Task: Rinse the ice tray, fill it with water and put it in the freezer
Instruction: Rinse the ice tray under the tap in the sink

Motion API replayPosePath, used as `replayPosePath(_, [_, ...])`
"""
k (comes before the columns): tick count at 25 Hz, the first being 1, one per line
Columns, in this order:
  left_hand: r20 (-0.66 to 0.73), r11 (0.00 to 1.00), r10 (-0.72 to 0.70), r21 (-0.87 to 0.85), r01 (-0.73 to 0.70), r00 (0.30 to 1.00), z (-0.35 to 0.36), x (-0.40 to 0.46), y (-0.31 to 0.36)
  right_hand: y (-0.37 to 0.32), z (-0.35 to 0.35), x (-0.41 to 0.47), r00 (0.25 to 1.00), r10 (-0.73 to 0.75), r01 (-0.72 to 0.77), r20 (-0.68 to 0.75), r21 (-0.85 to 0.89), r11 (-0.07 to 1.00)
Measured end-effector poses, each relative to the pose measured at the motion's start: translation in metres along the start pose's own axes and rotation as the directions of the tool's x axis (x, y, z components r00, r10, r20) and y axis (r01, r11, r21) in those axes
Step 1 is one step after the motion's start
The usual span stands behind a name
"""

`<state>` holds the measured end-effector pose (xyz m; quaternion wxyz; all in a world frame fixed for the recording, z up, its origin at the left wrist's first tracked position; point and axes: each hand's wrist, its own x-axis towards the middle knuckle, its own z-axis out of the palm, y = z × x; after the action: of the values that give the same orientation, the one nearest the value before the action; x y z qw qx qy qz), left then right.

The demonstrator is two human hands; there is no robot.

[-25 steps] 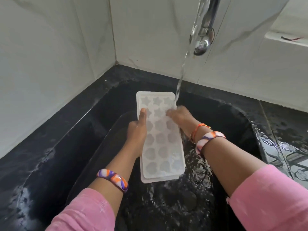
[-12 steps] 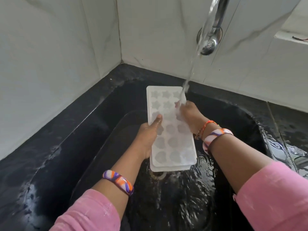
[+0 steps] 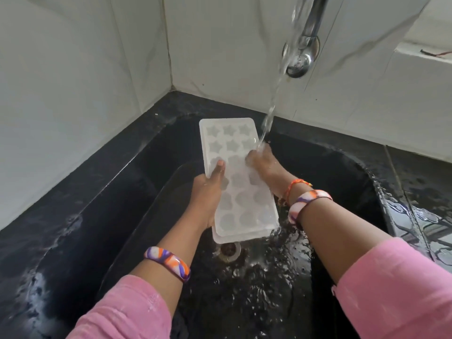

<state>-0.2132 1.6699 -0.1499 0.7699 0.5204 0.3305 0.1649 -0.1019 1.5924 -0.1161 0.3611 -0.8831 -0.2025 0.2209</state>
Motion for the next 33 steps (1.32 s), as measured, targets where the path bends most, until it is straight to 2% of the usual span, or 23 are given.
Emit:
replayPosePath(2, [-0.009,1.0,0.008,0.01,-0.008,1.0,-0.002,0.002,0.001,0.0,-0.004,0.0,0.994,0.058,-0.044,0.089,-0.147,0.988])
replayPosePath(3, [-0.005,1.0,0.011,0.016,-0.011,1.0,-0.001,0.002,0.001,0.001,-0.009,0.002,0.988,0.13,-0.111,0.079,-0.208,0.972])
replayPosePath(4, [0.001,1.0,0.016,0.023,-0.016,1.0,-0.001,0.003,0.001,-0.001,-0.012,0.001,0.991,0.131,-0.123,0.004,-0.32,0.94])
replayPosePath(5, [0.013,1.0,0.019,0.023,-0.019,1.0,0.0,0.002,0.001,-0.001,-0.013,0.003,0.993,0.091,-0.11,-0.07,-0.334,0.936])
replayPosePath(7, [0.035,1.0,0.01,0.013,-0.011,0.999,0.001,0.0,0.001,-0.006,-0.011,-0.002,0.999,0.05,-0.051,-0.022,-0.069,0.996])
replayPosePath(8, [0.04,1.0,0.008,0.02,-0.008,0.999,-0.001,0.0,0.0,-0.004,-0.008,-0.005,0.995,0.081,-0.083,0.05,0.037,0.996])
replayPosePath(9, [0.043,0.999,0.008,0.032,-0.01,0.999,-0.002,0.0,-0.001,-0.002,-0.007,-0.005,0.987,0.119,-0.123,0.104,0.036,0.992])
replayPosePath(11, [0.047,0.998,0.018,0.058,-0.021,0.999,-0.002,0.0,-0.001,0.001,-0.015,-0.004,0.969,0.205,-0.184,0.139,-0.153,0.971])
replayPosePath(12, [0.05,0.997,0.021,0.068,-0.024,0.999,0.0,0.0,-0.001,0.002,-0.019,-0.002,0.978,0.195,-0.169,0.081,-0.251,0.953])
replayPosePath(13, [0.051,0.997,0.016,0.073,-0.02,0.999,0.002,-0.002,-0.001,0.001,-0.02,0.001,0.985,0.174,-0.167,0.009,-0.255,0.953])
replayPosePath(14, [0.049,0.998,0.009,0.069,-0.012,0.999,0.003,-0.003,-0.002,0.002,-0.018,0.003,0.988,0.154,-0.156,-0.025,-0.159,0.975])
replayPosePath(15, [0.047,0.998,0.006,0.058,-0.009,0.999,0.003,-0.004,-0.002,0.003,-0.014,0.003,0.987,0.159,-0.159,-0.026,0.016,0.987])
replayPosePath(17, [0.031,0.998,0.022,0.052,-0.024,0.999,0.001,-0.003,-0.002,0.005,-0.008,0.0,0.973,0.216,-0.229,0.084,0.224,0.947])
replayPosePath(19, [0.027,0.998,0.03,0.061,-0.032,0.999,-0.001,-0.002,0.0,0.007,-0.014,-0.001,0.954,0.248,-0.265,0.17,0.087,0.96])
replayPosePath(21, [0.039,0.998,0.011,0.066,-0.013,0.999,-0.001,-0.001,0.002,0.002,-0.017,0.004,0.982,0.188,-0.187,0.018,-0.06,0.981])
replayPosePath(22, [0.045,0.998,-0.003,0.067,-0.001,0.999,0.0,-0.002,0.003,0.001,-0.014,0.005,0.991,0.128,-0.129,-0.043,-0.028,0.991])
replayPosePath(23, [0.049,0.998,-0.01,0.063,0.007,0.999,0.0,-0.003,0.003,0.002,-0.009,0.006,0.995,0.065,-0.057,-0.072,0.1,0.993])
replayPosePath(25, [0.034,0.998,-0.011,0.07,0.009,0.999,-0.004,0.0,0.001,0.004,0.001,0.0,0.993,0.105,-0.114,0.048,0.281,0.953])
replayPosePath(27, [0.022,0.997,0.007,0.079,-0.009,1.0,-0.005,0.0,0.001,0.007,-0.003,0.001,0.977,0.167,-0.186,0.134,0.153,0.97])
replayPosePath(28, [0.028,0.996,0.017,0.085,-0.019,0.999,-0.004,0.0,0.001,0.007,-0.008,0.001,0.977,0.181,-0.186,0.109,0.034,0.982])
replayPosePath(29, [0.037,0.996,0.014,0.09,-0.018,0.999,-0.002,-0.001,0.001,0.006,-0.009,0.003,0.987,0.16,-0.159,0.019,-0.029,0.987])
replayPosePath(31, [0.041,0.997,-0.002,0.082,-0.001,0.999,0.0,-0.002,0.0,0.002,-0.009,0.003,0.995,0.069,-0.057,-0.071,0.15,0.987])
replayPosePath(33, [0.039,0.997,-0.009,0.075,0.006,0.999,-0.002,0.0,-0.001,0.005,-0.003,0.0,0.997,0.06,-0.071,0.046,0.303,0.95])
